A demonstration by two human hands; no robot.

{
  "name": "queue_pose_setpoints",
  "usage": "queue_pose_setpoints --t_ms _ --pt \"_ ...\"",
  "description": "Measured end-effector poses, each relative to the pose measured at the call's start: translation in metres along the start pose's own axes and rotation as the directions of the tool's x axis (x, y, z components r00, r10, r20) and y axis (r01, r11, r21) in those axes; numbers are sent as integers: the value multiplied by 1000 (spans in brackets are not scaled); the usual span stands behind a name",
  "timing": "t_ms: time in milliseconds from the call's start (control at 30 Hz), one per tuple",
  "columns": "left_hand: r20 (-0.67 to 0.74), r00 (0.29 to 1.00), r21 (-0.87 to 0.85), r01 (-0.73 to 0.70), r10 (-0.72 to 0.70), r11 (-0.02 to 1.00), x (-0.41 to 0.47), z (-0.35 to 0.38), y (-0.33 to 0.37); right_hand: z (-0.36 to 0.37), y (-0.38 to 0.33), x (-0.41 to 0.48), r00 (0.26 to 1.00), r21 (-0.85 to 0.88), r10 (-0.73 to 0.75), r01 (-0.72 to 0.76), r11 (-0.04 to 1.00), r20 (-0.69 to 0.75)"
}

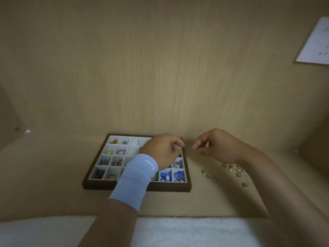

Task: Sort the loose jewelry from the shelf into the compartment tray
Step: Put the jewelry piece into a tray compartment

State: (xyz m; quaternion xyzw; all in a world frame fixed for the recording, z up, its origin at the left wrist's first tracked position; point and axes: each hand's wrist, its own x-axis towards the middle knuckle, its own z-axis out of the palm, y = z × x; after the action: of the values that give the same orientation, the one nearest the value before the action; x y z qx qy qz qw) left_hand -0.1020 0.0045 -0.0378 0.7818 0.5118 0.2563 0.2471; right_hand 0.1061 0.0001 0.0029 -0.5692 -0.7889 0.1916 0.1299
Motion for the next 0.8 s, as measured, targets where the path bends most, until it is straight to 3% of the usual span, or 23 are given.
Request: queue_pose_setpoints --t_ms 233,400,567,700,800 --pt "27 980 168 -201 199 965 2 38 20 2 23 -20 993 37 51 -55 998 111" --pt "31 973 221 -230 229 948 3 47 21 10 23 -16 979 -7 92 -92 996 182" --pt "12 971 221 -236 239 946 4 47 15 14 29 -10 985 -26 101 -99 995 143" --pt "-27 970 146 -237 243 961 5 48 15 13 33 -12 991 141 88 -101 985 101" --pt "-65 982 -18 -177 176 984 5 47 15 12 29 -16 996 361 82 -86 929 28"
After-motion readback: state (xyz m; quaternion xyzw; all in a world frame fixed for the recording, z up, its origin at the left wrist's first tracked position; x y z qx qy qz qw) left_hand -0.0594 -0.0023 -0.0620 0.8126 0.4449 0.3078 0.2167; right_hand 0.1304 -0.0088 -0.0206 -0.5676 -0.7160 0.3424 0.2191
